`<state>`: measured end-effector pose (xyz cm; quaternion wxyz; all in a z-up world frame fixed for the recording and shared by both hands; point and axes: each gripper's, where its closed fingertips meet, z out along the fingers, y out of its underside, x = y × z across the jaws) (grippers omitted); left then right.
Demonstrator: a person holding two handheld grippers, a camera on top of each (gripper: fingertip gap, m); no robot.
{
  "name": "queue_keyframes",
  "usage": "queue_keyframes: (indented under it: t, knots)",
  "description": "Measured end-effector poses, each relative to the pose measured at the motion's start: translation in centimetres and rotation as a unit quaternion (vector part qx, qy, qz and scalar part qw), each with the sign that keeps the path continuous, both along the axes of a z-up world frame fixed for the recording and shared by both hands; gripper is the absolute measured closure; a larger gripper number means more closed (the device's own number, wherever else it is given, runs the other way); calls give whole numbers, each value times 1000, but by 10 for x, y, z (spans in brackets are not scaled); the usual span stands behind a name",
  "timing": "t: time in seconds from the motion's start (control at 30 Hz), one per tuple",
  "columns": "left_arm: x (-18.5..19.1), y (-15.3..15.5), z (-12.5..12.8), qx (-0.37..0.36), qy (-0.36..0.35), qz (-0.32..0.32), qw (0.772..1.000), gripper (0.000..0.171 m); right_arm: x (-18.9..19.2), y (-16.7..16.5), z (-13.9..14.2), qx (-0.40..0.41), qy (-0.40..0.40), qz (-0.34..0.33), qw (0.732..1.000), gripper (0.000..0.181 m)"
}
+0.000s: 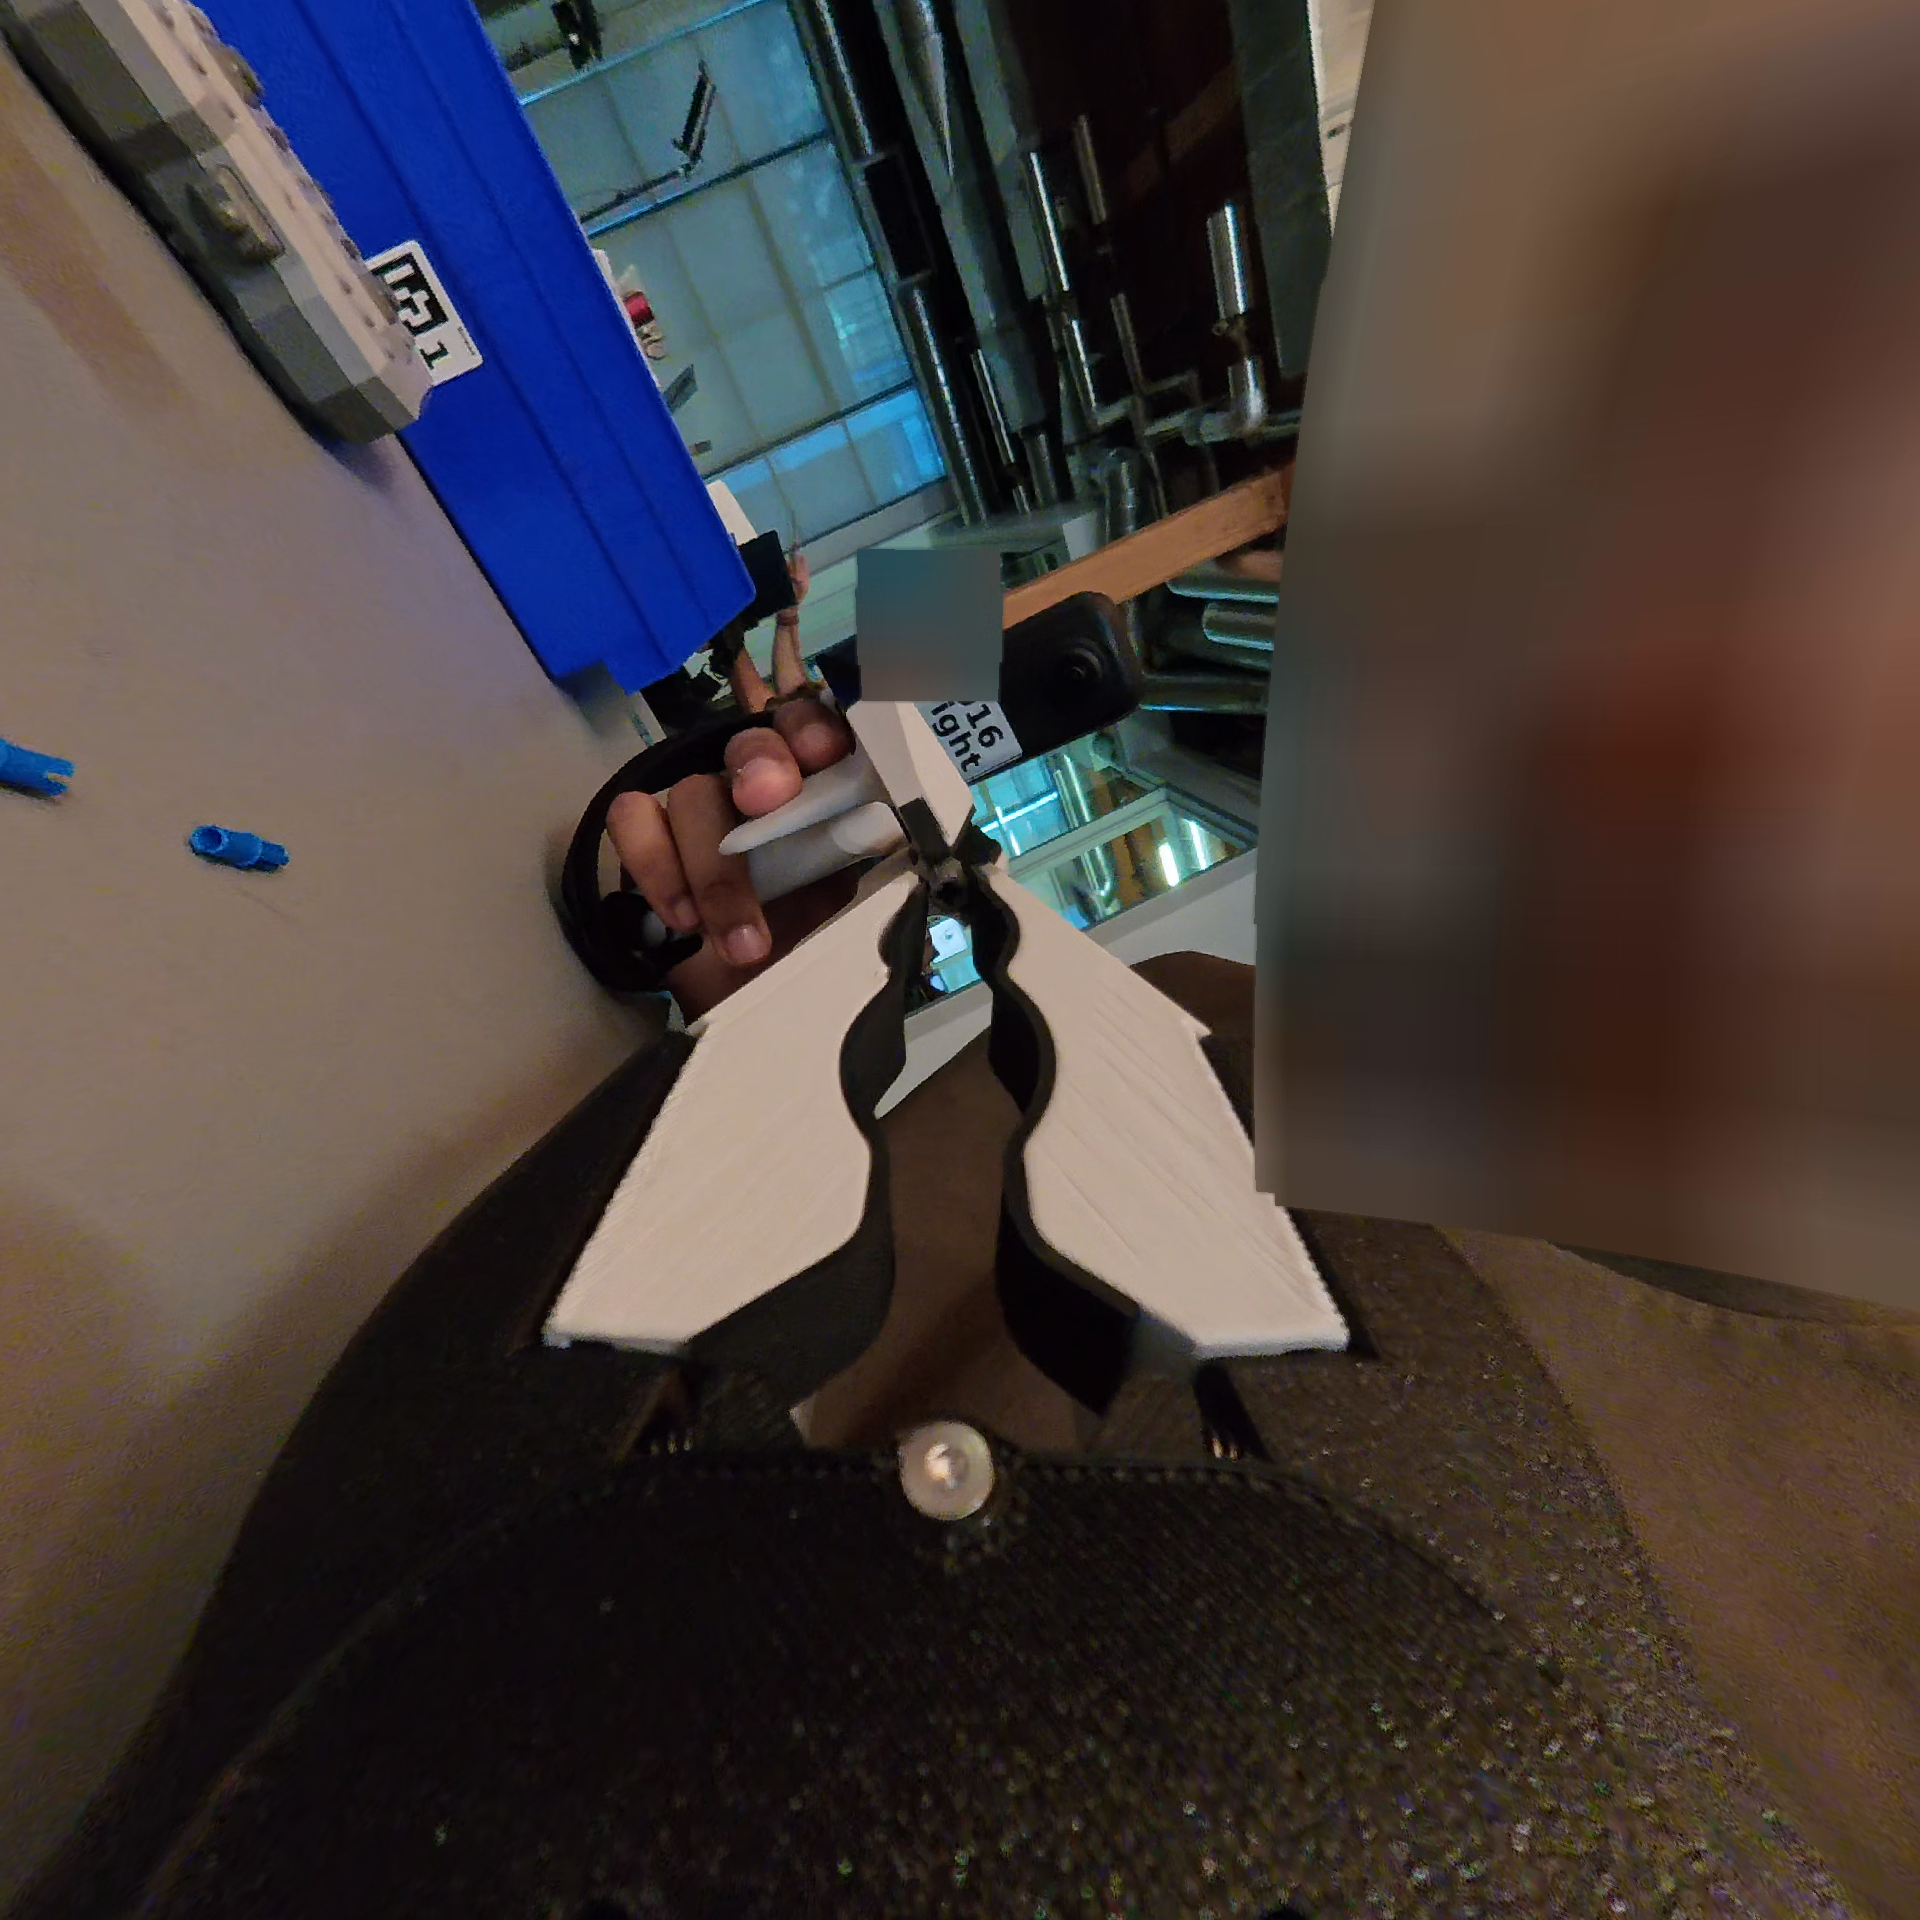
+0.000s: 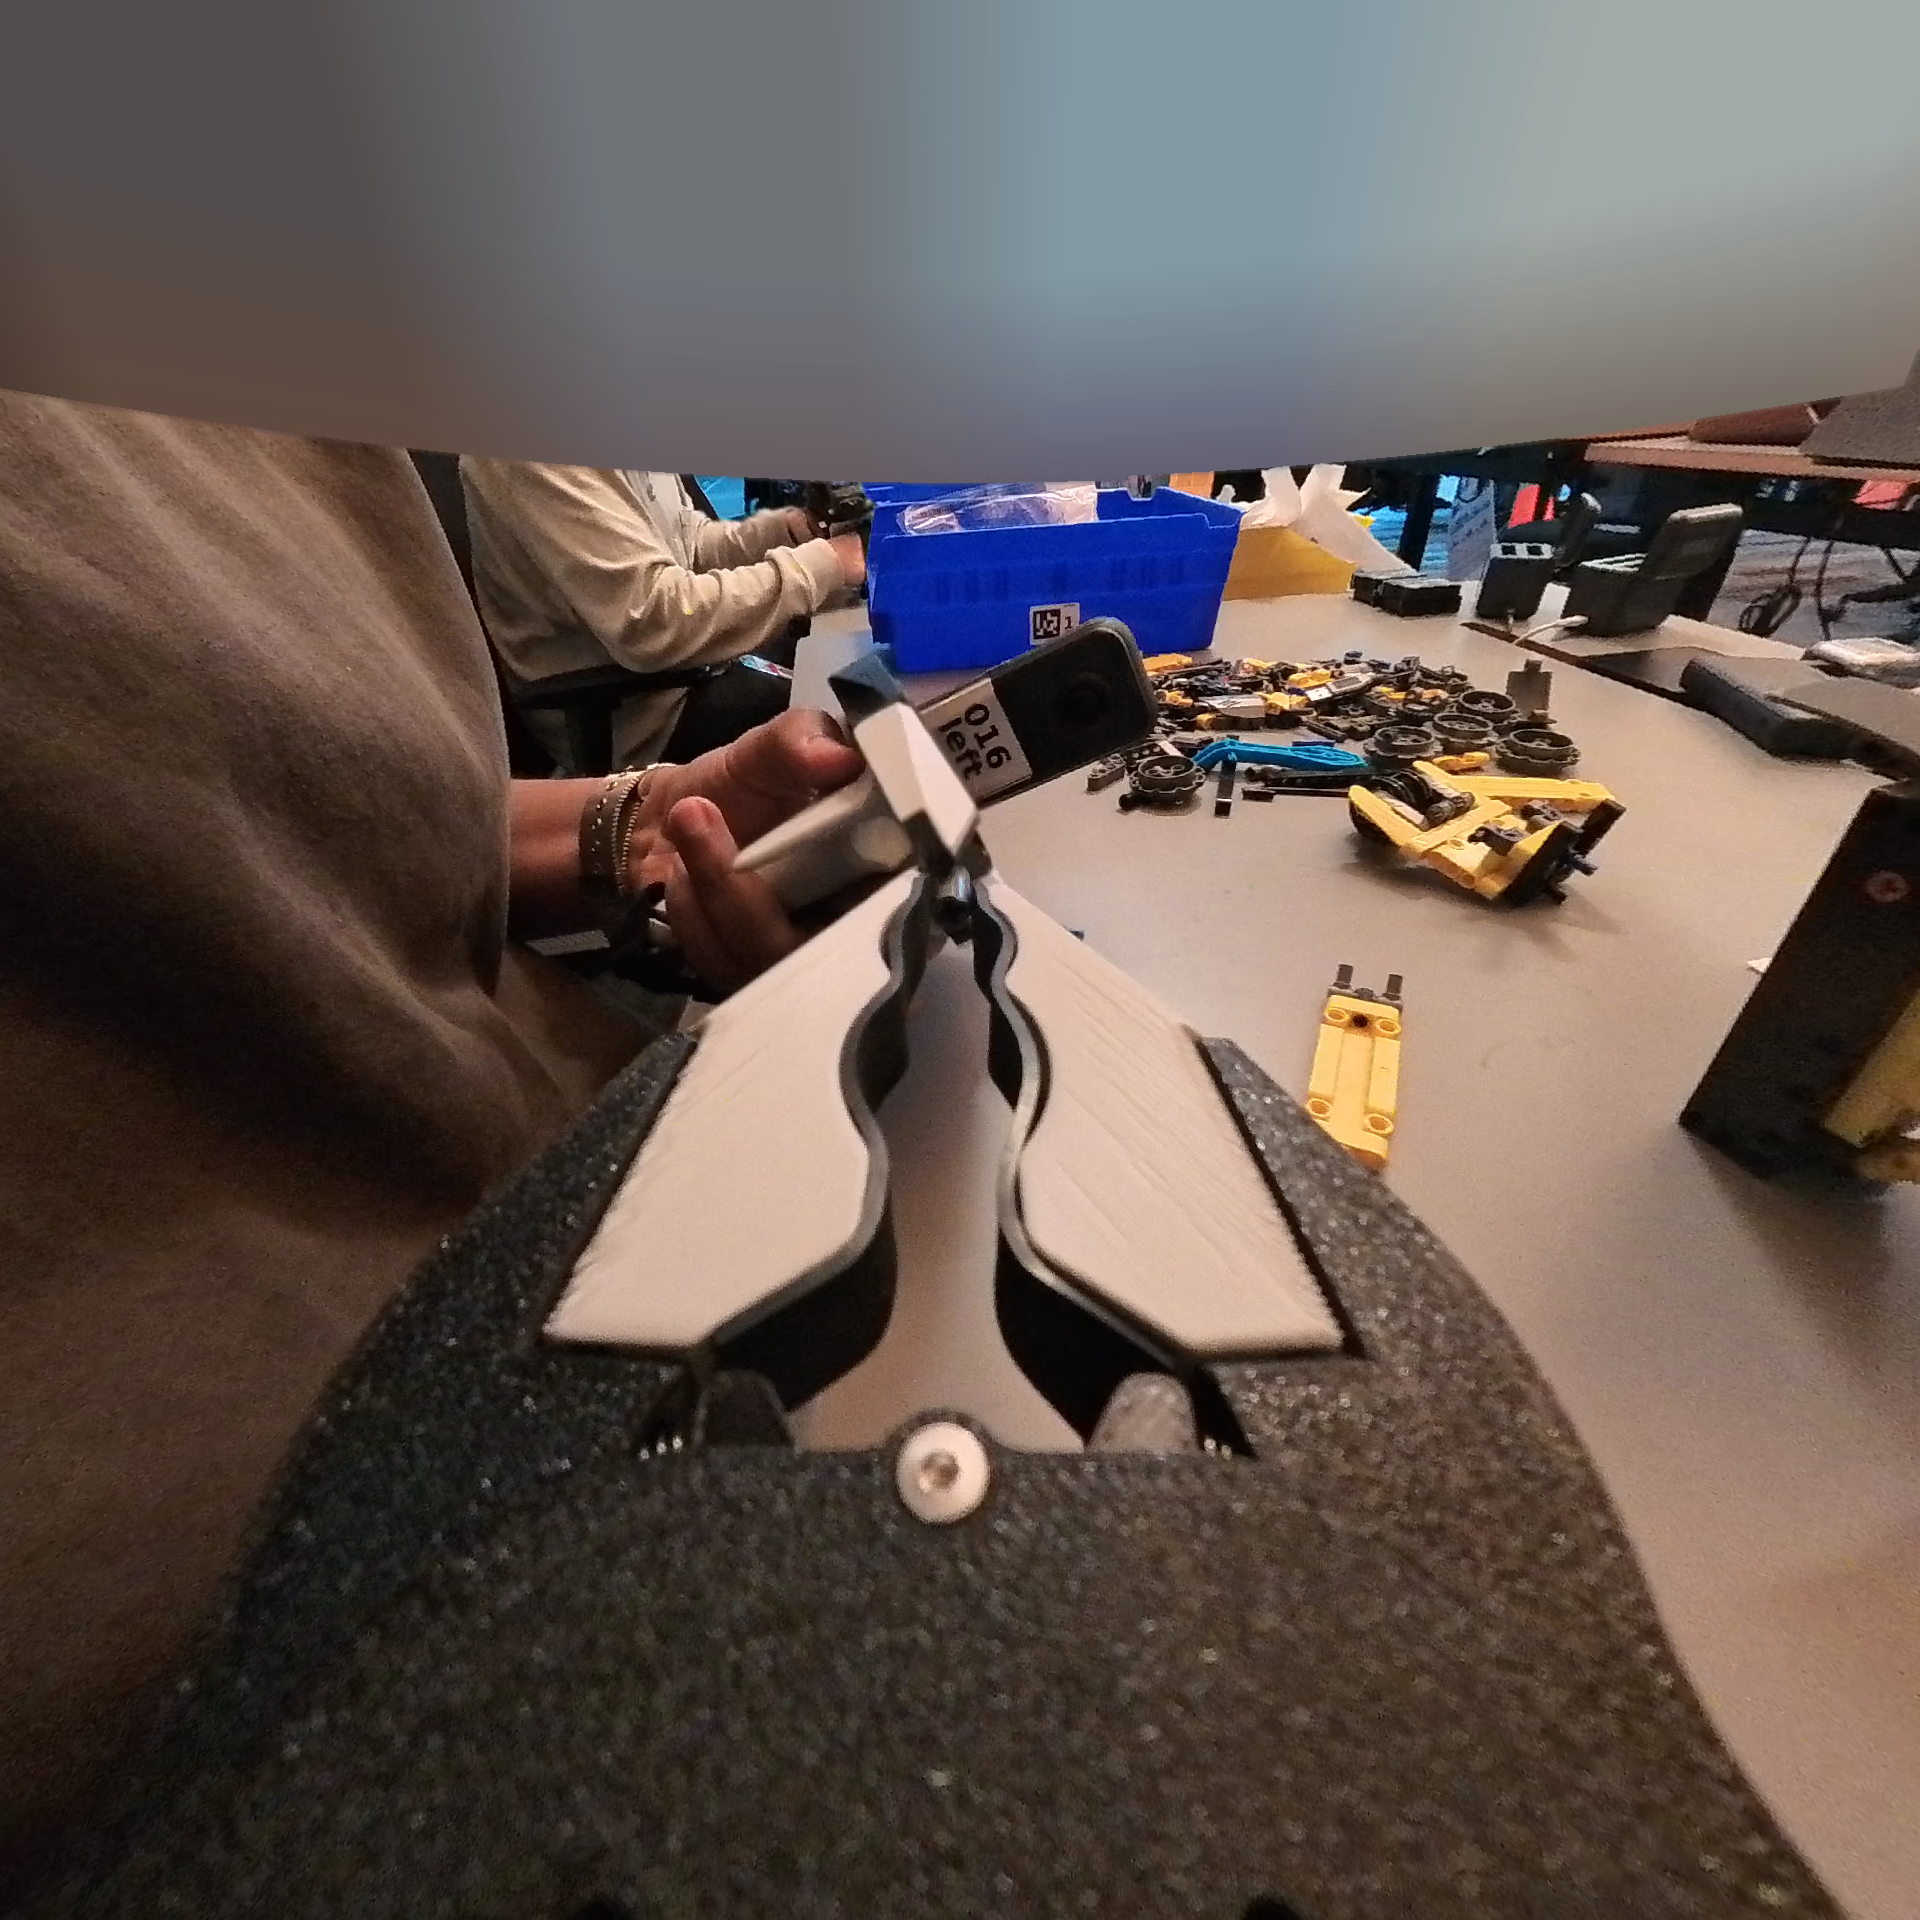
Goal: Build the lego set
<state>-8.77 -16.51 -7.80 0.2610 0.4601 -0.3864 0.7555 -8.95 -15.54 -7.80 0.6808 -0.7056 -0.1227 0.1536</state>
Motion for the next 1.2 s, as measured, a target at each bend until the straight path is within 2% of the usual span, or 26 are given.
queue_keyframes:
  t: [0.03,0.4,0.6,0.7,0.83,0.97,1.07,1.2]
  knots:
    - [0,0,0,3,-2,2,1000,170,0,0,0,0,1,0,1000,174]
    - [-1,-3,1,35,-17,3,999,169,1,-2,2,5,10,6,1000,174]
    - [6,8,-2,119,-41,49,991,169,13,-2,3,6,3,-31,1000,150]
    - [12,18,-10,192,-49,87,976,169,30,1,-10,-44,-6,-71,996,151]
    - [16,27,-19,253,-49,114,959,169,47,4,-51,-176,-15,-109,978,156]
    - [17,31,-25,254,-36,121,959,169,48,7,-76,-247,-46,-116,961,162]
    - [16,35,-27,246,-28,125,961,169,48,6,-96,-304,-56,-117,944,157]
    - [15,38,-29,244,-28,128,961,169,49,5,-105,-331,-52,-113,935,154]
